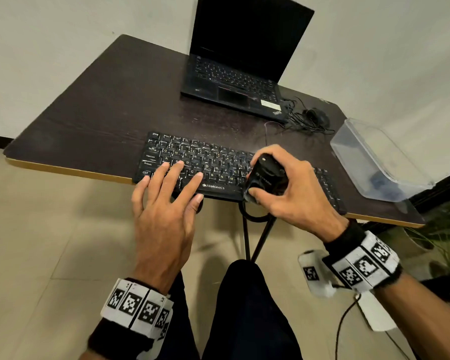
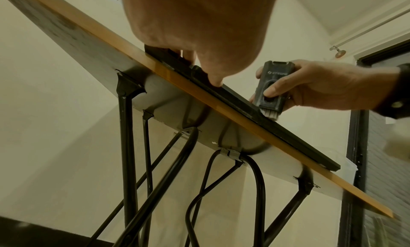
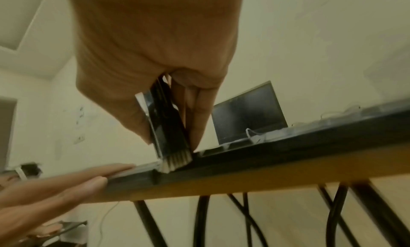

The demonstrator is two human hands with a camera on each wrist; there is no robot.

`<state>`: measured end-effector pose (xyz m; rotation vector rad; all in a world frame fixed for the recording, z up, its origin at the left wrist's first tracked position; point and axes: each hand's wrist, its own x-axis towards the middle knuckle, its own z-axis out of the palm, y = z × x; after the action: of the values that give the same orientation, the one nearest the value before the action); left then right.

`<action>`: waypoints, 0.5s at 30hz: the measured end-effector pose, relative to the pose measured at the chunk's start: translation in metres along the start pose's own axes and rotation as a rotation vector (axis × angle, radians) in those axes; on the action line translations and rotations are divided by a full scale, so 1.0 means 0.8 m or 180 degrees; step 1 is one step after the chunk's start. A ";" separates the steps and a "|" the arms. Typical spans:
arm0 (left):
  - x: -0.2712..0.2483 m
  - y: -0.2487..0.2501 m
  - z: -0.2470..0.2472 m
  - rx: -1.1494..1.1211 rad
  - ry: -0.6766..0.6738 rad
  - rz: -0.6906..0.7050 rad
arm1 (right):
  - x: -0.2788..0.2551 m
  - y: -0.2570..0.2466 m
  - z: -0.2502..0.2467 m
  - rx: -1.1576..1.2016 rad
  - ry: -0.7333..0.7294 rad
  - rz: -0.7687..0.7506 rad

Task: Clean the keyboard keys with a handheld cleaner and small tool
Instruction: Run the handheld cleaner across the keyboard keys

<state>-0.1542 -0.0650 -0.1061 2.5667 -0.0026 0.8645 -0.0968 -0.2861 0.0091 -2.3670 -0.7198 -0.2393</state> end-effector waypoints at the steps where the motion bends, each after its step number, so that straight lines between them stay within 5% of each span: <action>1: 0.000 0.000 0.000 -0.0007 0.0002 0.0002 | 0.004 0.001 -0.001 -0.0061 0.0117 0.0057; 15: 0.000 -0.001 0.001 -0.0157 0.0061 -0.0023 | 0.009 -0.011 0.005 -0.0339 -0.0043 -0.0132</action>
<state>-0.1534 -0.0645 -0.1071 2.5111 -0.0089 0.8755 -0.0955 -0.2750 0.0129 -2.4581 -0.7807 -0.2859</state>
